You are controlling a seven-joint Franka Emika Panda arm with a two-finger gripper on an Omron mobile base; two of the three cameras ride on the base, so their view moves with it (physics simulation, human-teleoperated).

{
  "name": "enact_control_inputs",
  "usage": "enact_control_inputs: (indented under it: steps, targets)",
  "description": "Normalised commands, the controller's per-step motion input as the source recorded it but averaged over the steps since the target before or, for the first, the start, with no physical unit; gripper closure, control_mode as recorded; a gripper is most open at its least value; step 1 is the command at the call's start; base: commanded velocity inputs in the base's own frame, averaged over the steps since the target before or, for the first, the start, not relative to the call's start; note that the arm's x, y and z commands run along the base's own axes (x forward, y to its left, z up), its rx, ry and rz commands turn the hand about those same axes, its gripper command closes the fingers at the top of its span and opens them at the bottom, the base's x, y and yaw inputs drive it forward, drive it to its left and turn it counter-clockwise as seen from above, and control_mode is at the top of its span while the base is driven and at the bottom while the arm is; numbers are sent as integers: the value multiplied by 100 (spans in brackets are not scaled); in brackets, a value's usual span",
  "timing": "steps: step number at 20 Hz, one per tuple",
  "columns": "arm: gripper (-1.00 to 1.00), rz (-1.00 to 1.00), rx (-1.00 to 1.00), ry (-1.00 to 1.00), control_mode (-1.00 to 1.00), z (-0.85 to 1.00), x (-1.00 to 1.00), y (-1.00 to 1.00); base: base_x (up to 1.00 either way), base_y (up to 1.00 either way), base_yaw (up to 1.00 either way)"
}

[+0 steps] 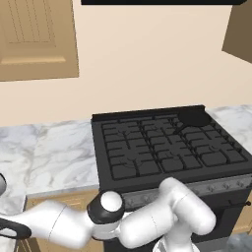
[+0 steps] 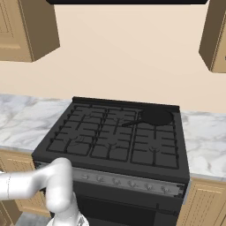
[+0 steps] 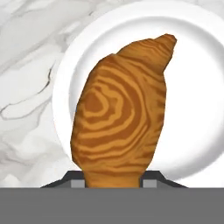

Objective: Pick the croissant and place it on the pan. Then turn on the stove to warm the croissant.

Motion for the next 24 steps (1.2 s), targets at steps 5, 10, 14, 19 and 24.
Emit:
enact_control_inputs:
  steps: [5,10,14,19,24]
  targets:
    - [100,0,4,-18,-100,100,-51,-66,0,0,0]
    - [100,-2,10,-13,-100,87,-21,-96,0,0,0]
    - [100,-10,10,-9,-100,78,0,-100,0,0,0]
    - [100,-14,2,-8,-100,60,0,-100,0,0,0]
    - [100,-21,0,-9,-100,37,0,-100,0,0,0]
